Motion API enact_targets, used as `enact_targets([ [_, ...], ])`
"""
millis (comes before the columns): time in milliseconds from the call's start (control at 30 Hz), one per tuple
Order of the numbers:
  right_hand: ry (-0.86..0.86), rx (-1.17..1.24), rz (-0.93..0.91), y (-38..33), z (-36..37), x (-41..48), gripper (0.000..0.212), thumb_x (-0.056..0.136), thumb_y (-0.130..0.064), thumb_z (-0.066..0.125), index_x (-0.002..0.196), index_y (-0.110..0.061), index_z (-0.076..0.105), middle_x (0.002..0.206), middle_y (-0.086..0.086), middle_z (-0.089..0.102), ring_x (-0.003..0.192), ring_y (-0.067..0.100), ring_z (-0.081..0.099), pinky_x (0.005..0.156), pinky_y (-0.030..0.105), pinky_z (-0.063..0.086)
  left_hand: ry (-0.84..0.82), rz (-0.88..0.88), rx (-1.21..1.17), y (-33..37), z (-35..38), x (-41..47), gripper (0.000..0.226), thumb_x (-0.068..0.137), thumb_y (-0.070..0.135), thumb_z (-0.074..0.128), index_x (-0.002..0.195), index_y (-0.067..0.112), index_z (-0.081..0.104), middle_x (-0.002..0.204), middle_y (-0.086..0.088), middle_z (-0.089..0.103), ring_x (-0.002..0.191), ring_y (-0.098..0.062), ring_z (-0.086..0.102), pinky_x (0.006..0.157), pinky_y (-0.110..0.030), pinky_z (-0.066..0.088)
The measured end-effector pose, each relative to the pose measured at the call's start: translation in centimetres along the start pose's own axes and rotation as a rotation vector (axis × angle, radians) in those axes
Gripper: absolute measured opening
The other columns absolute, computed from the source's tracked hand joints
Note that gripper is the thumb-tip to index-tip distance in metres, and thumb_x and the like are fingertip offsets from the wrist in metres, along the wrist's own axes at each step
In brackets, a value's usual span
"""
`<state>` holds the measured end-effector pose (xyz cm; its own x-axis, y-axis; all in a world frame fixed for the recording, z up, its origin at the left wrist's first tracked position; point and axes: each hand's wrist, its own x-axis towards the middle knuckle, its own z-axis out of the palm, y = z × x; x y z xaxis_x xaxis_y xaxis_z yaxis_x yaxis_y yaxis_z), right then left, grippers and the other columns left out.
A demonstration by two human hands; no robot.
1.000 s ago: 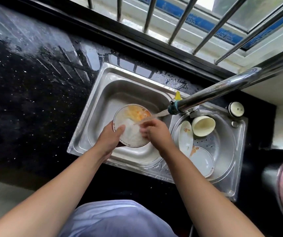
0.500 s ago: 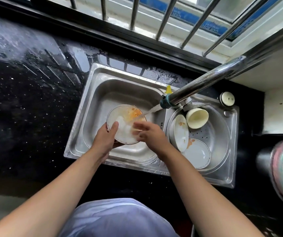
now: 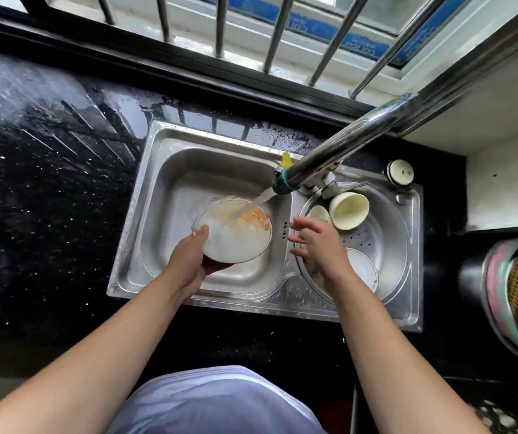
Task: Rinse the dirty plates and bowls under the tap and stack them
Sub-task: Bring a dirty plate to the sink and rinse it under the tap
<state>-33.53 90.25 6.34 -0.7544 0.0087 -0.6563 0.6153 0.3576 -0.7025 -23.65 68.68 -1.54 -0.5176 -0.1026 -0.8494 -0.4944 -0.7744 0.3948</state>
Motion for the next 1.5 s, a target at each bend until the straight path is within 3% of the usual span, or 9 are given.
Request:
enact_targets([
  [200, -0.039, -0.033, -0.052, 0.7, 0.3, 0.1, 0.04, 0.089, -0.01, 0.056, 0.123, -0.027, 0.068, 0.123, -0.005, 0.069, 0.109, 0.016, 0.069, 0.087, 0.04, 0.062, 0.029, 0.097, -0.003, -0.4, 1.9, 0.1, 0.022, 0.1, 0.008, 0.053, 0.118, 0.015, 0.063, 0.124, -0.016, 0.067, 0.107, -0.036, 0.068, 0.068, -0.045, 0.066],
  [300, 0.071, 0.019, -0.019, 0.5, -1.0, 1.0, 0.039, 0.092, -0.006, 0.056, 0.129, -0.014, 0.067, 0.121, -0.006, 0.065, 0.1, 0.011, 0.065, 0.095, 0.045, 0.06, 0.197, 0.347, 0.487, 0.3, 2.3, 0.5, 0.037, 0.091, 0.022, 0.051, 0.126, 0.024, 0.062, 0.118, -0.006, 0.069, 0.11, -0.035, 0.066, 0.084, -0.054, 0.063],
  [467, 0.153, 0.038, 0.026, -1.3, -4.7, 4.1, 0.02, 0.094, 0.0, 0.051, 0.088, -0.019, 0.052, 0.098, 0.006, 0.048, 0.088, 0.015, 0.054, 0.085, 0.035, 0.058, 0.165, 0.816, 1.055, 1.9, 2.4, 0.3, 0.043, 0.098, 0.017, 0.056, 0.137, 0.03, 0.065, 0.114, -0.001, 0.079, 0.104, -0.026, 0.07, 0.085, -0.038, 0.056],
  [800, 0.235, 0.039, 0.042, -5.2, -5.3, 8.0, 0.021, 0.092, -0.01, 0.055, 0.075, -0.022, 0.054, 0.075, -0.005, 0.052, 0.064, 0.012, 0.051, 0.071, 0.031, 0.049, 0.058, 1.046, 1.112, 1.1, 2.0, -0.4, 0.066, 0.071, -0.004, 0.045, 0.122, 0.023, 0.078, 0.124, -0.002, 0.077, 0.117, -0.019, 0.072, 0.097, -0.039, 0.06],
  [867, 0.29, -0.032, 0.011, -5.2, -4.8, 8.0, 0.01, 0.089, -0.012, 0.054, 0.085, -0.02, 0.059, 0.077, -0.005, 0.051, 0.069, 0.02, 0.047, 0.06, 0.023, 0.042, 0.043, 0.99, 1.018, 0.9, 1.9, -0.3, 0.065, 0.071, -0.004, 0.047, 0.121, 0.025, 0.078, 0.121, 0.005, 0.077, 0.116, -0.011, 0.071, 0.099, -0.028, 0.057],
  [1000, 0.348, -0.213, -0.062, -4.4, -4.8, 7.8, 0.06, 0.092, -0.021, 0.048, 0.152, -0.023, 0.049, 0.13, -0.001, 0.064, 0.126, 0.023, 0.054, 0.087, 0.019, 0.034, 0.041, 0.656, 0.746, 1.1, 1.6, -0.4, 0.055, 0.084, 0.005, 0.066, 0.104, 0.055, 0.077, 0.104, 0.032, 0.076, 0.107, 0.006, 0.07, 0.085, -0.009, 0.053],
  [1200, 0.239, -0.118, -0.119, -2.6, -6.4, 7.6, 0.067, 0.089, -0.001, 0.042, 0.155, -0.012, 0.04, 0.154, 0.011, 0.051, 0.144, 0.022, 0.047, 0.097, 0.021, 0.033, 0.092, 0.315, 0.426, 0.5, 0.0, -0.2, 0.027, 0.099, 0.01, 0.063, 0.091, 0.03, 0.081, 0.079, 0.009, 0.081, 0.079, -0.018, 0.071, 0.055, -0.028, 0.058],
  [1367, 0.174, -0.115, -0.099, -2.4, -6.8, 7.3, 0.071, 0.095, -0.005, 0.046, 0.163, -0.015, 0.025, 0.162, 0.003, 0.04, 0.139, 0.004, 0.048, 0.088, 0.002, 0.036, 0.117, 0.165, 0.268, -0.2, -0.1, -0.5, 0.015, 0.098, 0.003, 0.057, 0.103, 0.014, 0.066, 0.109, -0.012, 0.074, 0.092, -0.028, 0.069, 0.056, -0.033, 0.063],
  [1500, 0.193, -0.32, -0.234, -2.2, -3.5, 4.0, 0.064, 0.088, -0.005, 0.05, 0.151, -0.012, 0.046, 0.132, 0.005, 0.059, 0.125, 0.025, 0.058, 0.102, 0.033, 0.046, 0.054, 0.046, 0.095, -0.6, 0.4, -1.2, 0.041, 0.09, -0.012, 0.048, 0.122, 0.01, 0.059, 0.121, -0.018, 0.064, 0.101, -0.037, 0.066, 0.061, -0.041, 0.066],
])
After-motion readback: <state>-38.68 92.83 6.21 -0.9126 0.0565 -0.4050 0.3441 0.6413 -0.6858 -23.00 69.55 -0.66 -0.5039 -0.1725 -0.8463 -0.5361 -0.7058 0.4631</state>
